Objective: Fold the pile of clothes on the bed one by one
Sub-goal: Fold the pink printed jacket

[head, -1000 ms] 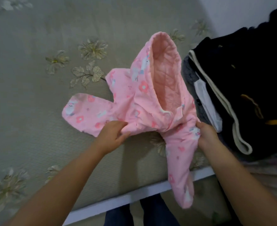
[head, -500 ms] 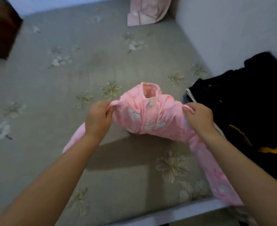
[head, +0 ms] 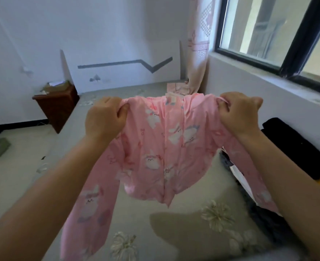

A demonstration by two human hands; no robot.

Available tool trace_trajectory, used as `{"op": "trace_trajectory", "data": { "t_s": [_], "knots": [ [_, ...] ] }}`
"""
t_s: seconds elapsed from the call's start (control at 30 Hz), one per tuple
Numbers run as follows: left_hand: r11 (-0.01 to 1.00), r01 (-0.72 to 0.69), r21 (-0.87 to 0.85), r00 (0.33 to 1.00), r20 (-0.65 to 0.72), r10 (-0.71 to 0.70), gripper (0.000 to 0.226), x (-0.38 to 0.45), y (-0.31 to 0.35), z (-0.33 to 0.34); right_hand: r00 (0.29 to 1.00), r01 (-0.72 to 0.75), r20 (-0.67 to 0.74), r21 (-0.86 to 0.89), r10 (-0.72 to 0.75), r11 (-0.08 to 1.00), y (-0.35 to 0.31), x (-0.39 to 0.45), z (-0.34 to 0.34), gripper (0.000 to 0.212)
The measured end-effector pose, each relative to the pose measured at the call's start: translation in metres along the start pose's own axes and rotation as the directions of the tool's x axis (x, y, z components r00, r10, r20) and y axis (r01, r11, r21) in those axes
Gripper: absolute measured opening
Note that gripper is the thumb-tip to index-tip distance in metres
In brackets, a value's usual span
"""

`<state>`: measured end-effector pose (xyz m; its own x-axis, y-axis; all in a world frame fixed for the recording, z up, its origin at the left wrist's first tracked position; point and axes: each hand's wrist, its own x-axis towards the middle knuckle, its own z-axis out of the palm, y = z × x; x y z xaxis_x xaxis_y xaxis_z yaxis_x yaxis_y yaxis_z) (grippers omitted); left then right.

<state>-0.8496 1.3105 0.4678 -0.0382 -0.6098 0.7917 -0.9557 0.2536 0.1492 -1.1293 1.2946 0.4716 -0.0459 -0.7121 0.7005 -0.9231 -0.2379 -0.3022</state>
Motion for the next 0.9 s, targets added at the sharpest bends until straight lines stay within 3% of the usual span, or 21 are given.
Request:
{"op": "trace_trajectory", "data": {
  "t_s": [0.17,0.27,0.33,0.4,0.47,0.57,0.67,0.73,0.8,0.83,0.9],
  "knots": [
    [0.998,0.049,0.042,0.996,0.074,-0.052,0.033,-0.02,-0.031,-0.049,0.997,0.041,0.064,-0.061,-0.037,0.997,-0.05,-0.014,-0.011,0.022],
    [0.985,0.173,-0.017,0.96,0.226,-0.165,0.029,-0.033,-0.053,-0.061,0.97,-0.017,0.24,-0.037,0.025,0.999,-0.063,-0.021,-0.005,0.021],
    [0.946,0.321,-0.041,0.861,0.43,-0.273,0.025,-0.038,-0.073,-0.057,0.907,-0.067,0.412,-0.056,0.084,0.996,-0.067,-0.022,0.006,0.021],
    [0.901,0.433,0.008,0.697,0.631,-0.341,0.022,-0.043,-0.095,-0.043,0.803,-0.101,0.584,-0.062,0.118,0.993,-0.071,-0.017,0.029,0.02],
    [0.856,0.515,0.042,0.551,0.749,-0.368,0.019,-0.049,-0.11,-0.022,0.679,-0.142,0.722,-0.049,0.133,0.989,-0.073,-0.013,0.053,0.021],
    [0.785,0.605,0.134,0.393,0.807,-0.441,0.015,-0.064,-0.137,0.025,0.504,-0.107,0.855,-0.085,0.127,0.991,-0.071,-0.009,0.117,0.028],
    [0.774,0.583,0.248,0.22,0.869,-0.444,0.012,-0.083,-0.16,0.081,0.341,-0.095,0.926,-0.137,0.161,0.986,-0.057,-0.02,0.192,0.033],
    [0.764,0.576,0.29,0.152,0.881,-0.449,0.013,-0.094,-0.175,0.121,0.312,-0.117,0.937,-0.128,0.159,0.985,-0.042,-0.029,0.242,0.029],
    [0.741,0.599,0.303,0.208,0.835,-0.509,0.022,-0.104,-0.184,0.158,0.37,-0.205,0.92,-0.055,0.129,0.977,-0.028,-0.035,0.287,0.036],
    [0.726,0.622,0.293,0.287,0.777,-0.56,0.026,-0.108,-0.188,0.176,0.434,-0.247,0.894,-0.003,0.113,0.969,-0.023,-0.037,0.306,0.038],
    [0.717,0.661,0.224,0.502,0.578,-0.643,0.031,-0.117,-0.197,0.206,0.653,-0.26,0.753,0.124,0.08,0.958,-0.013,-0.043,0.338,0.033]
  ]
}}
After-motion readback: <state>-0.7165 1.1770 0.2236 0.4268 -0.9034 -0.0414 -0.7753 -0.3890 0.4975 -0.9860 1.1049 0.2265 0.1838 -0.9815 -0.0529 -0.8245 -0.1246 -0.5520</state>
